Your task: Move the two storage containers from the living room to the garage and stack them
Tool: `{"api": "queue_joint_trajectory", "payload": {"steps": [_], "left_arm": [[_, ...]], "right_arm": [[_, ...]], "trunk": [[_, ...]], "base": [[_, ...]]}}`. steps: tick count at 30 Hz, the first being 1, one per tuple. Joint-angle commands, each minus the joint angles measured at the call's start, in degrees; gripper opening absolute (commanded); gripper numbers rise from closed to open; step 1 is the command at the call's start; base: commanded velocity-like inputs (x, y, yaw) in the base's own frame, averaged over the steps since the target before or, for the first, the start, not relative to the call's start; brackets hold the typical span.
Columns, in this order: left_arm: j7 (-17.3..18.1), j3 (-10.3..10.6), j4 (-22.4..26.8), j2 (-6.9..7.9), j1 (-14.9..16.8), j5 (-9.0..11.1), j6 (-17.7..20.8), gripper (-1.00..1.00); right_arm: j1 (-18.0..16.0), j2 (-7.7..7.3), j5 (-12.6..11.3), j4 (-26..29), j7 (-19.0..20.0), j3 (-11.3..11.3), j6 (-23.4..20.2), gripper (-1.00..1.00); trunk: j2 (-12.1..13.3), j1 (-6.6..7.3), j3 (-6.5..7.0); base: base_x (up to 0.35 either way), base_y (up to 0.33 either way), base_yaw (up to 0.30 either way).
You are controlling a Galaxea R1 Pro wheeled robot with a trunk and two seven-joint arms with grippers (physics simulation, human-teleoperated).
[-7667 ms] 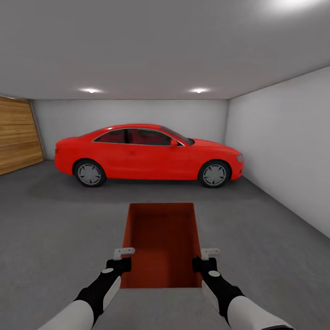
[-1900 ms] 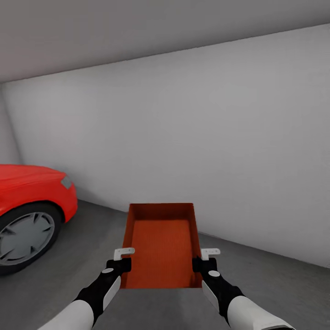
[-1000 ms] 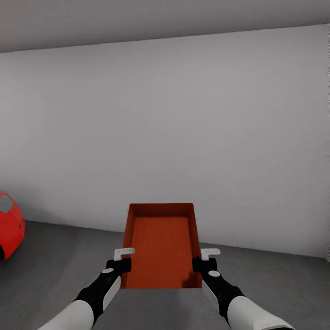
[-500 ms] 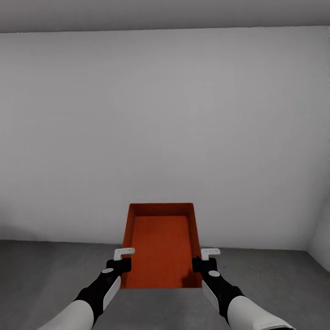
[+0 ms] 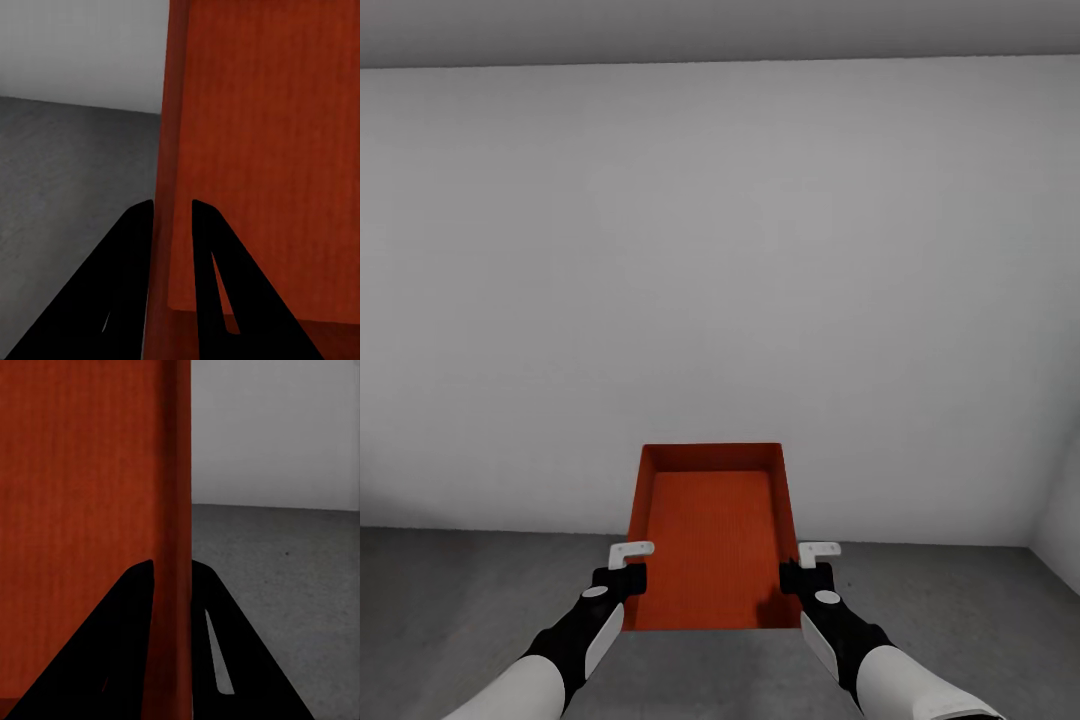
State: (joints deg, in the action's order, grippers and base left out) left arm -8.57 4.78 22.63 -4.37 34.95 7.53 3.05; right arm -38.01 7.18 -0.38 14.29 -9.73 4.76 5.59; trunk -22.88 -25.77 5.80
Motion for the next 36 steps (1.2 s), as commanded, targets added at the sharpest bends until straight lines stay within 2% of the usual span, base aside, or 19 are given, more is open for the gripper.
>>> {"api": "queue_joint_trajectory", "payload": {"steps": [1,17,22,36], "left_arm": [[-0.83,-0.65,1.36,0.60,0.03,-0.32,0.02,-1.00],[-0.83,-0.65,1.37,0.51,0.03,-0.32,-0.02,-1.00],[-0.83,-0.65,1.36,0.51,0.03,-0.32,-0.03,-1.00],[-0.83,-0.65,1.36,0.51,0.03,-0.32,-0.03,-1.00]], "right_arm": [[0.02,-0.06,-0.60,-0.23,-0.37,0.43,0.09,-1.00],[0.01,0.09,-0.74,-0.23,-0.38,0.51,-0.18,-1.00],[0.01,0.05,-0.62,-0.17,-0.32,0.45,-2.15,-1.00],[-0.03,-0.15,-0.42,-0.14,-0.21,0.43,-2.80,-1.00]], "trunk": [[-0.05,-0.02,-0.03],[-0.05,-0.02,-0.03],[-0.05,-0.02,-0.07],[-0.05,-0.02,-1.25]], "base": [[0.000,0.000,0.000],[0.000,0.000,0.000],[0.000,0.000,0.000],[0.000,0.000,0.000]]}}
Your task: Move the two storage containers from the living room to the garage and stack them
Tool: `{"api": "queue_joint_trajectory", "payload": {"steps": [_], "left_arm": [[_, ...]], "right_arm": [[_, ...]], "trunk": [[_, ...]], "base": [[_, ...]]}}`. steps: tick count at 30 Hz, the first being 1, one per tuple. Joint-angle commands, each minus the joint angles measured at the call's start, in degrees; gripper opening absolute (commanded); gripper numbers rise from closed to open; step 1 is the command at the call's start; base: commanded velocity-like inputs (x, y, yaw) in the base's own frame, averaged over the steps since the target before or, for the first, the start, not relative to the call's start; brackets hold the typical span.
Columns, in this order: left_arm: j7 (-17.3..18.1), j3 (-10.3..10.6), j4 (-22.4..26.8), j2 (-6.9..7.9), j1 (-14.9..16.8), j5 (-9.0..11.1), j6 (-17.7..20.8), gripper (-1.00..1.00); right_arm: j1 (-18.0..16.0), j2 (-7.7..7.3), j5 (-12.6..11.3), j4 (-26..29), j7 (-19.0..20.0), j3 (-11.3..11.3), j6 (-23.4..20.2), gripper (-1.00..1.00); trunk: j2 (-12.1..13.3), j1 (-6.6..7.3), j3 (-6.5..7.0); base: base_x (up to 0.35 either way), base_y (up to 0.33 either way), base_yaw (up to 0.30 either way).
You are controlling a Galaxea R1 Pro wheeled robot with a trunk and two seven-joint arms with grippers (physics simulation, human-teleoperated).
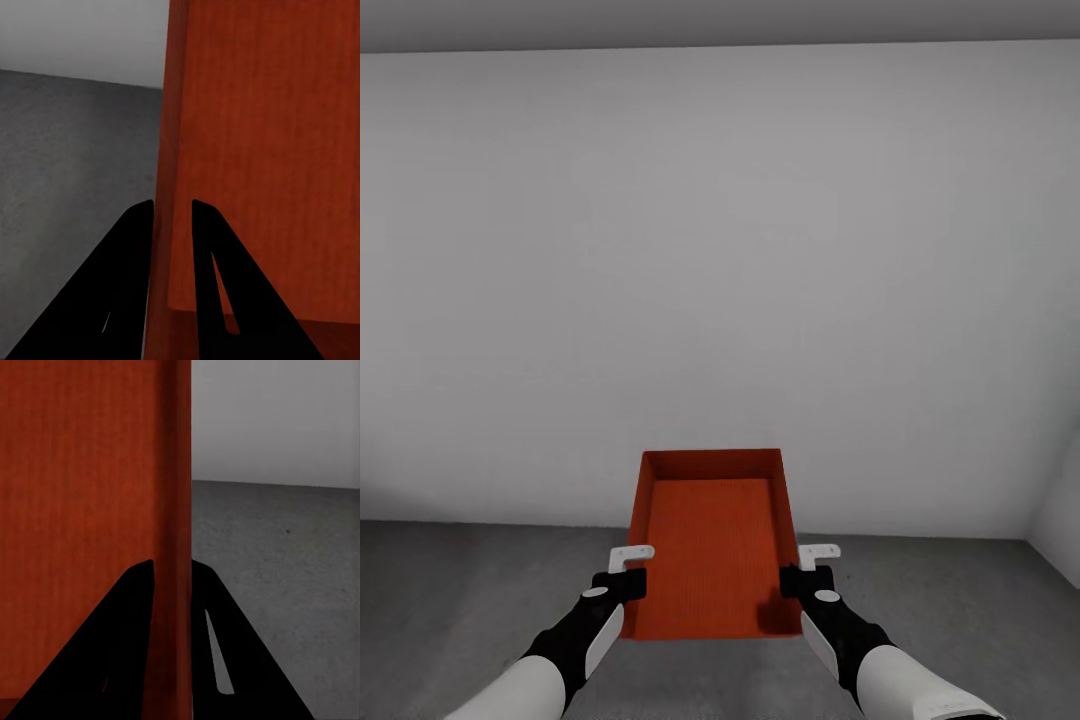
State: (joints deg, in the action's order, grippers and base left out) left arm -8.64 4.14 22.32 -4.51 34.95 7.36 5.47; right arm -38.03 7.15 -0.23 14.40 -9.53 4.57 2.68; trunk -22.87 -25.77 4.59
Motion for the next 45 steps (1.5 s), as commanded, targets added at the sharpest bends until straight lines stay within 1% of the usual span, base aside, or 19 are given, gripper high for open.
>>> {"api": "queue_joint_trajectory", "payload": {"steps": [1,45], "left_arm": [[-0.76,-0.01,1.67,0.64,0.03,-0.16,-2.46,-1.00],[-0.76,0.00,1.67,0.64,0.03,-0.16,-2.41,-1.00]], "right_arm": [[0.00,-0.12,-0.57,-0.25,-0.42,0.61,0.11,-1.00],[0.05,-0.12,-0.47,-0.25,-0.42,0.61,0.48,-1.00]], "trunk": [[-0.06,-0.02,-0.13],[-0.06,-0.02,-4.20]], "base": [[0.000,0.000,0.000],[0.000,0.000,0.000]]}}
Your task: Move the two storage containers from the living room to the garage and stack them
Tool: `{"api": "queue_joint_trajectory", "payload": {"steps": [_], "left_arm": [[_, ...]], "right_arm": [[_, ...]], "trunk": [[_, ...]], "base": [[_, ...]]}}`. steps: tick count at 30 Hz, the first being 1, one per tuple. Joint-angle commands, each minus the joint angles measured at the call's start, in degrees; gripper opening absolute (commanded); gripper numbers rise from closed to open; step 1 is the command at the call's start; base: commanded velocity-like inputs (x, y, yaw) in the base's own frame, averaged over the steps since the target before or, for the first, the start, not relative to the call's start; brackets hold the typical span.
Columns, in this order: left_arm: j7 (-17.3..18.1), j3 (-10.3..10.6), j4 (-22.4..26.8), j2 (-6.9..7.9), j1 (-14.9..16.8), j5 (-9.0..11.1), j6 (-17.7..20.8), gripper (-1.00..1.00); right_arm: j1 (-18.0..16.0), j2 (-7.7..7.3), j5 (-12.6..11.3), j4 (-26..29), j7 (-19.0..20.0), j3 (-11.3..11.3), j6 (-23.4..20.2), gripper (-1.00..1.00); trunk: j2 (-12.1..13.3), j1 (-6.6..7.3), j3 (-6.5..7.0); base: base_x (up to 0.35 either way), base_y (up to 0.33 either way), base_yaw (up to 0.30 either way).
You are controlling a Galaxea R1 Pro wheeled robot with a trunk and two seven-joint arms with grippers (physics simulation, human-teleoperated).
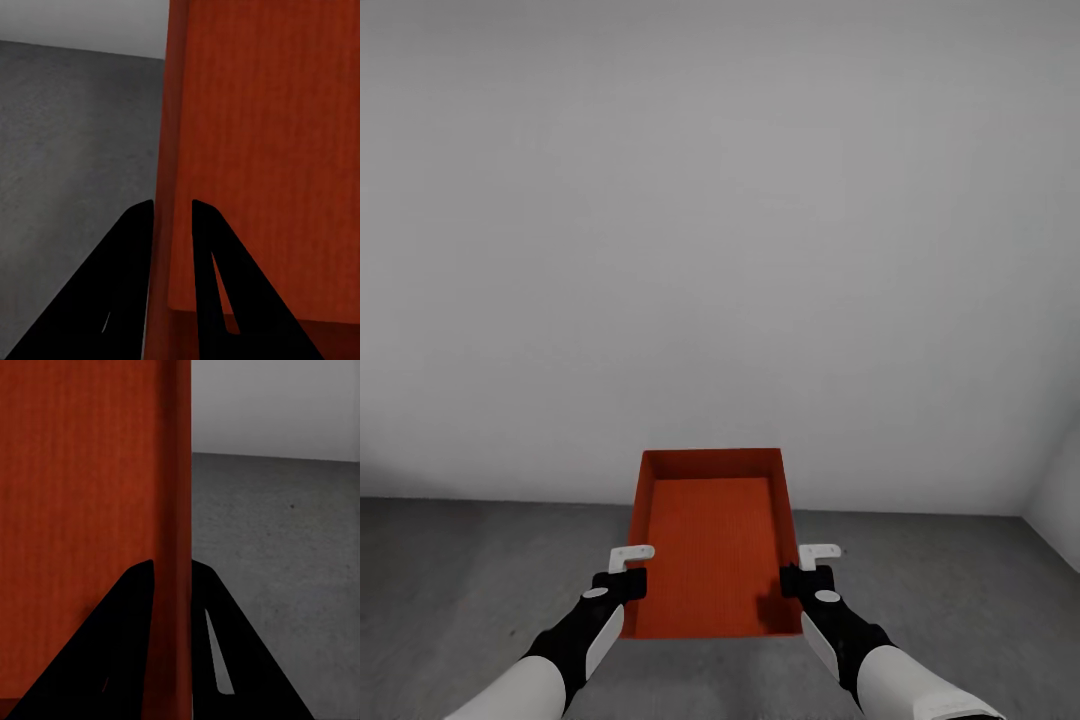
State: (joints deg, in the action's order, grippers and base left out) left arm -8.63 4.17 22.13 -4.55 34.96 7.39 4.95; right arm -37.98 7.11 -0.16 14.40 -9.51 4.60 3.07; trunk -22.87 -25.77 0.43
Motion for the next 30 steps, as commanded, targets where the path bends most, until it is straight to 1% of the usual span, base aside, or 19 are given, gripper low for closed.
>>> {"api": "queue_joint_trajectory", "payload": {"steps": [1,30], "left_arm": [[-0.77,-0.04,1.87,0.68,0.02,-0.18,-1.88,-1.00],[-0.77,0.03,1.87,0.68,0.02,-0.21,-1.93,-1.00]], "right_arm": [[0.00,-0.08,-0.55,-0.25,-0.43,0.59,0.10,-1.00],[-0.01,-0.08,-0.55,-0.25,-0.42,0.59,0.19,-1.00]], "trunk": [[-0.06,-0.02,-0.12],[-0.06,-0.02,-2.81]], "base": [[0.000,0.000,0.000],[0.000,0.000,0.000]]}}
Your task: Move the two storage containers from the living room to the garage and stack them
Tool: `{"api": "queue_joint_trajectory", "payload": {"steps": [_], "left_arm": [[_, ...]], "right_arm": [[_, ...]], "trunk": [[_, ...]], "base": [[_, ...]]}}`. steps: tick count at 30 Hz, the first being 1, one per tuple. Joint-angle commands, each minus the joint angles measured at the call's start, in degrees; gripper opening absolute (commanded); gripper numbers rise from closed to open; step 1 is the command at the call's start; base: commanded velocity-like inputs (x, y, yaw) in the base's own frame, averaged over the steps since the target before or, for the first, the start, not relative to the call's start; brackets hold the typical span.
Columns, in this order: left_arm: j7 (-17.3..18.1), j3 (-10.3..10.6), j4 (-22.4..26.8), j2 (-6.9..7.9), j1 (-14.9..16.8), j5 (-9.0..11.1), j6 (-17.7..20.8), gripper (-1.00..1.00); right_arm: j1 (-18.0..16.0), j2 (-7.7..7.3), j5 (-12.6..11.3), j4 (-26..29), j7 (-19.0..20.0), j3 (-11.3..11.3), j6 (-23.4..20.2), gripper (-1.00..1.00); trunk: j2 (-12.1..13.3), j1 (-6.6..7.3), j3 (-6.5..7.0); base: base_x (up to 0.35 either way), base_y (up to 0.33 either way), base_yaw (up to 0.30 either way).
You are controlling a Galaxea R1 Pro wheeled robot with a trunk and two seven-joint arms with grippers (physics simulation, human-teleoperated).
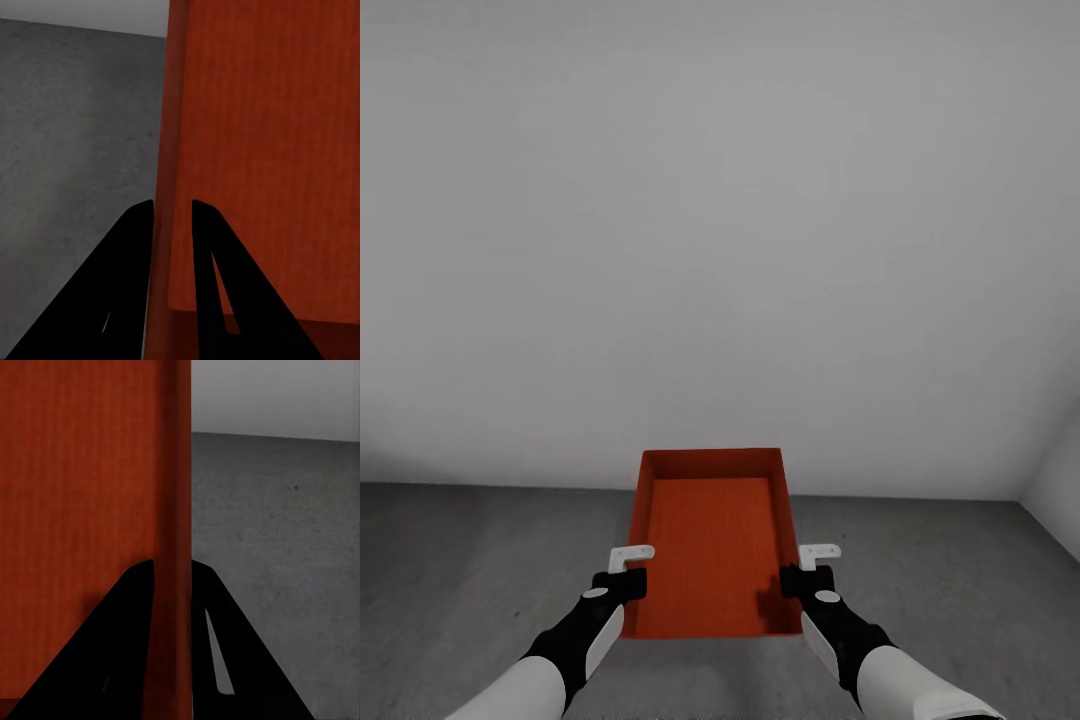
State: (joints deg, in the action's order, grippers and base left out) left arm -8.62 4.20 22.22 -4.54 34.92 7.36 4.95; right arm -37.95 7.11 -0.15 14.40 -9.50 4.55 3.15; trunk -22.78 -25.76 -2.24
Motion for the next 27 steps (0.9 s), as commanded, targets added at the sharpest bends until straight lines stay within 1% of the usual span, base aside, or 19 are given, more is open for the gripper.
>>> {"api": "queue_joint_trajectory", "payload": {"steps": [1,8,27], "left_arm": [[-0.78,0.01,1.77,0.67,0.06,-0.17,-1.91,-1.00],[-0.78,0.02,1.76,0.67,0.06,-0.15,-1.88,-1.00],[-0.75,0.00,1.77,0.67,0.06,-0.20,-1.88,-1.00]], "right_arm": [[-0.03,-0.08,-0.56,-0.25,-0.44,0.64,0.10,-1.00],[-0.05,-0.08,-0.56,-0.25,-0.43,0.66,0.14,-1.00],[-0.02,-0.08,-0.56,-0.25,-0.43,0.67,0.28,-1.00]], "trunk": [[-0.15,-0.03,-0.23],[-0.15,-0.03,-0.88],[-7.77,-4.20,-6.05]], "base": [[0.000,0.000,0.000],[0.000,0.000,0.000],[0.000,0.000,0.000]]}}
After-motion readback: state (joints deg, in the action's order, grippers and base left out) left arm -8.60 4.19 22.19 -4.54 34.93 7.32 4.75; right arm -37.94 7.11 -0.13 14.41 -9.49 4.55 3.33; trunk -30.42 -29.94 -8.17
